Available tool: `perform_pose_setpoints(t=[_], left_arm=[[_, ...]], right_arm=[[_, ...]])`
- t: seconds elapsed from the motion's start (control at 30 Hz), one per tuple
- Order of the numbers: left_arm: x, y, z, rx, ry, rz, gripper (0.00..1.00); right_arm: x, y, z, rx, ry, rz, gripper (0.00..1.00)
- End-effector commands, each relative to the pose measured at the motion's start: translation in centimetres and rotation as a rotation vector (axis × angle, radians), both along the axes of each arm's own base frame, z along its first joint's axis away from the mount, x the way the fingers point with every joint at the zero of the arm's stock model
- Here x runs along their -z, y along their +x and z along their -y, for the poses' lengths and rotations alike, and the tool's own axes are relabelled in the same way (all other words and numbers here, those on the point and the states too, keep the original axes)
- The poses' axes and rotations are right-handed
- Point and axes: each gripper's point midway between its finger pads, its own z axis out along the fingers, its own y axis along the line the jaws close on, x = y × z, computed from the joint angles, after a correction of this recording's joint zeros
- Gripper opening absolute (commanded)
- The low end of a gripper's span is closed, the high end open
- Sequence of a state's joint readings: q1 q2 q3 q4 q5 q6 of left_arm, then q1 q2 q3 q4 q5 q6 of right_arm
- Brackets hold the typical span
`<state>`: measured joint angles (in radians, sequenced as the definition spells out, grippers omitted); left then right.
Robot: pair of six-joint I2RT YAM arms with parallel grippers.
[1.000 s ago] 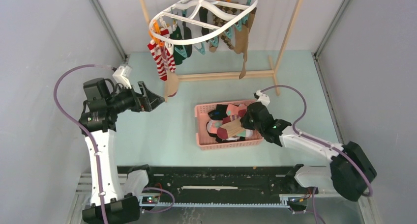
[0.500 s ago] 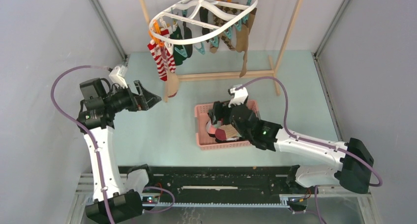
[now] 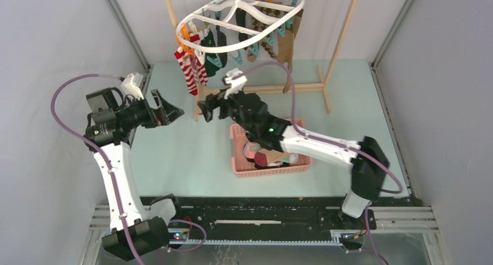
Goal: Remove the socks clipped to the hanger
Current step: Remove the sock from the hanger.
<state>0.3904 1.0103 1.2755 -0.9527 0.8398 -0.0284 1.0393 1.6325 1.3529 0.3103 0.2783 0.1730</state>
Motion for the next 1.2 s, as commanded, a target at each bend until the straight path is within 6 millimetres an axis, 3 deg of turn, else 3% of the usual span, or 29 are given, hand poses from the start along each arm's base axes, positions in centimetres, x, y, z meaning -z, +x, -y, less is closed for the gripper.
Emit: perform_pose_setpoints(t=[0.0, 0.13, 0.17, 0.4, 0.5, 0.57, 0.67, 0.73, 0.93, 1.17], left_arm=[[-2.0, 0.2, -0.8, -0.036, 0.016, 0.021, 1.00], [-2.5, 0.4, -1.3, -0.075, 0.003, 0.003, 1.00], [-2.6, 0.4, -1.3, -0.077, 0.002, 0.001, 1.00], [-2.3, -0.2, -1.0, -0.071, -0.010, -0.021, 1.00], [-2.6, -0.4, -0.9, -0.066, -0.014, -0.016, 1.00], [-2.5, -0.5, -0.9, -0.067, -0.012, -0.023, 1.00], [-2.3, -0.7, -1.0, -0.064, 0.003, -0.031, 0.99], [-2.2, -0.7, -1.1, -0.066, 0.014, -0.029, 0.98], [-3.4, -1.2, -0.4, -0.028, 0.011, 0.005, 0.94], [-3.6, -2.4, 2.2, 0.086, -0.045, 0.018, 0.89]], right_arm=[[2.7, 3.3, -3.5, 0.001, -0.092, 0.019, 0.98], [3.5, 6.1, -5.6, 0.031, -0.065, 0.044, 0.96], [4.5, 6.8, -5.9, 0.048, -0.077, 0.039, 0.95], [5.5, 12.4, -7.0, 0.161, -0.069, 0.055, 0.84], [4.6, 13.4, -7.8, 0.129, -0.042, 0.058, 0.70], [4.2, 13.2, -8.4, 0.099, -0.042, 0.066, 0.51], [3.7, 11.2, -8.9, 0.016, -0.038, 0.069, 0.13], [3.2, 9.1, -9.0, -0.044, -0.026, 0.077, 0.00], [0.7, 1.8, -7.7, -0.245, 0.063, 0.082, 0.00], [-1.8, -5.5, -4.5, -0.471, 0.173, 0.028, 0.00]])
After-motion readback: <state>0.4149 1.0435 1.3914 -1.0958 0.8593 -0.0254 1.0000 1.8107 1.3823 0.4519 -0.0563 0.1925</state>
